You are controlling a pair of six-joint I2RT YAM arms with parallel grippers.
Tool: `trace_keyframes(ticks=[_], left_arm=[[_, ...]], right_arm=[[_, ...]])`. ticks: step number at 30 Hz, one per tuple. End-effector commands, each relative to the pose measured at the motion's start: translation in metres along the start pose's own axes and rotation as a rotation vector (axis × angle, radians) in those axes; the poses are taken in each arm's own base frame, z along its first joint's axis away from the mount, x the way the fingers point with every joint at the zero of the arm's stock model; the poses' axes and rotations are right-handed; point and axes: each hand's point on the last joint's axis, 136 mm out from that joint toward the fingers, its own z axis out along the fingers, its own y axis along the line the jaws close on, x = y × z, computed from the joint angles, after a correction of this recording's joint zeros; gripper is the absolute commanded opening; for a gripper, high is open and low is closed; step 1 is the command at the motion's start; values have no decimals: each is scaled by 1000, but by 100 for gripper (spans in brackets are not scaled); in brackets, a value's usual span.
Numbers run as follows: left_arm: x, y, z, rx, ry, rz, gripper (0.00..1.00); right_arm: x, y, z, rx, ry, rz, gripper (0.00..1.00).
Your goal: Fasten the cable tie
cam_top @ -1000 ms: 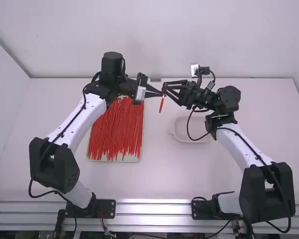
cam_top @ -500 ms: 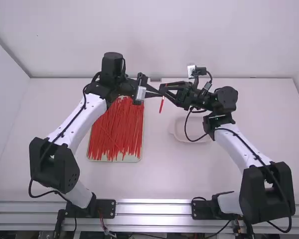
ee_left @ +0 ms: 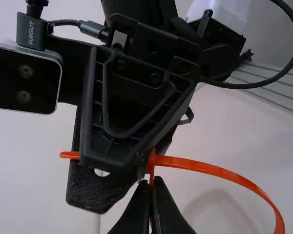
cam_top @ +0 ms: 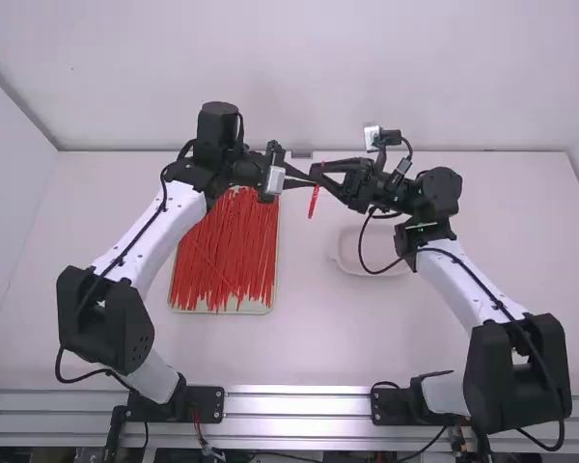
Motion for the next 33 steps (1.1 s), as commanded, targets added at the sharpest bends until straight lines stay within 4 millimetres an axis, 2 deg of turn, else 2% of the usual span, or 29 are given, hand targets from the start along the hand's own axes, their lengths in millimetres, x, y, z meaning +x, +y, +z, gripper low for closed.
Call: trace_keyframes(ticks=[1, 12, 15, 33], left_arm=[[-1, -2, -4, 4, -13, -15, 2], [0, -2, -5, 2, -10, -26, 2], [0, -2, -6, -1, -8, -27, 2], [2, -9, -3, 16, -8, -94, 2]], right_arm=[[-12, 5, -2, -4, -12, -34, 13], [-11, 5, -3, -6, -9, -53, 7], [-11, 5, -3, -6, -8, -53, 0], [-10, 7, 0, -13, -4, -76, 0]])
